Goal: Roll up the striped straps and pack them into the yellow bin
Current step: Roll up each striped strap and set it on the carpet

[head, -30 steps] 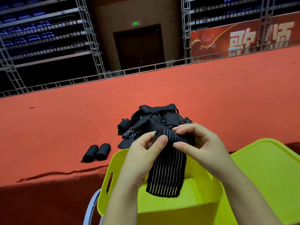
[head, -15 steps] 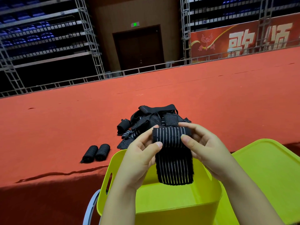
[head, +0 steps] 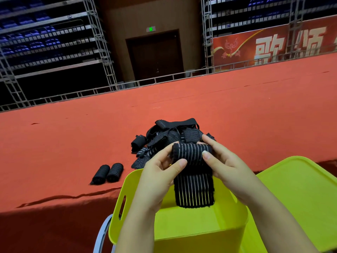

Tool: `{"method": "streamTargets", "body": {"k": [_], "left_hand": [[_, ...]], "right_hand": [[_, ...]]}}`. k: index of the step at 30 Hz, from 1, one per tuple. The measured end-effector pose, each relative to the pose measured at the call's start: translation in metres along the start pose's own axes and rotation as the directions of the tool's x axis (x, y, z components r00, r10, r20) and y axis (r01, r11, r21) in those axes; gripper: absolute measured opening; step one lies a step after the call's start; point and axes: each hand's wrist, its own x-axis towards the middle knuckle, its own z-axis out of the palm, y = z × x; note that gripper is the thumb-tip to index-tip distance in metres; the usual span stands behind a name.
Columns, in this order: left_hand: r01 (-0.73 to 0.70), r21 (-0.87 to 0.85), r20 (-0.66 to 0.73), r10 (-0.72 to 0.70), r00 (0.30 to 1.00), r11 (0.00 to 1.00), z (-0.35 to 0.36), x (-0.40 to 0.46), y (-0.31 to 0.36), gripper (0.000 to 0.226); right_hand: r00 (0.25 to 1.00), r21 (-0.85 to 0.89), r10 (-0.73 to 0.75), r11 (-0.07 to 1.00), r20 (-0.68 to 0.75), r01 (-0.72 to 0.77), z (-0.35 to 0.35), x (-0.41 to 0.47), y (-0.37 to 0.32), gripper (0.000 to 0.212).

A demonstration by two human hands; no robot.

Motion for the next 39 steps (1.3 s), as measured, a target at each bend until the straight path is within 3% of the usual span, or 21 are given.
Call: {"method": "streamTargets", "body": {"k": [5,8,9,13,17,20,25,33,37,39], "left_hand": [[0.020,0.024,0.043,-0.021,0.999,0.999,0.003,-0.004,0.001,0.061],[0.051,0.077,0.119,-0.060,0.991,0.996,-0.001,-0.006,0.000,0.055],[0.072,0.073,0.132,-0.081,0.988,0.995,-0.002,-0.007,0.000,0.055],[0.091,0.015,0.102,-0.092,0.991,0.996,-0.004,-0.005,-0.001,0.056],[0.087,0.003,0.070,-0.087,0.994,0.996,-0.004,-0.003,-0.001,0.051],[0.073,0.014,0.074,-0.074,0.995,0.997,-0.005,-0.003,0.000,0.058],[0.055,0.014,0.092,-0.056,0.994,0.998,-0.001,-0.003,0.000,0.040],[0.075,-0.036,0.133,-0.070,0.989,0.997,0.001,-0.005,0.002,0.033],[0.072,-0.079,0.134,-0.061,0.989,0.994,0.000,-0.004,0.004,0.039],[0.075,-0.087,0.150,-0.061,0.987,0.993,-0.001,-0.005,0.005,0.046]], "right_hand": [[0.998,-0.068,-0.054,0.996,-0.040,0.051,-0.001,-0.002,-0.001,0.039],[0.996,-0.022,-0.070,0.997,-0.053,0.069,-0.007,-0.003,-0.004,0.035],[0.996,0.003,-0.072,0.997,-0.057,0.072,-0.009,-0.003,-0.004,0.038],[0.998,0.135,-0.026,0.990,-0.050,0.032,-0.010,-0.001,-0.004,0.081],[1.000,0.210,0.015,0.978,-0.020,-0.010,-0.012,-0.001,-0.004,0.083],[0.999,0.244,0.030,0.969,-0.011,-0.026,-0.013,-0.001,-0.004,0.079],[1.000,0.314,0.018,0.949,-0.002,-0.016,-0.013,-0.001,-0.007,0.076],[0.987,0.291,-0.049,0.952,-0.152,0.092,-0.010,0.000,-0.001,0.069],[0.974,0.126,-0.119,0.981,-0.191,0.145,-0.008,0.001,-0.001,0.035],[0.969,0.086,-0.150,0.982,-0.198,0.170,-0.007,0.001,-0.002,0.028]]}}
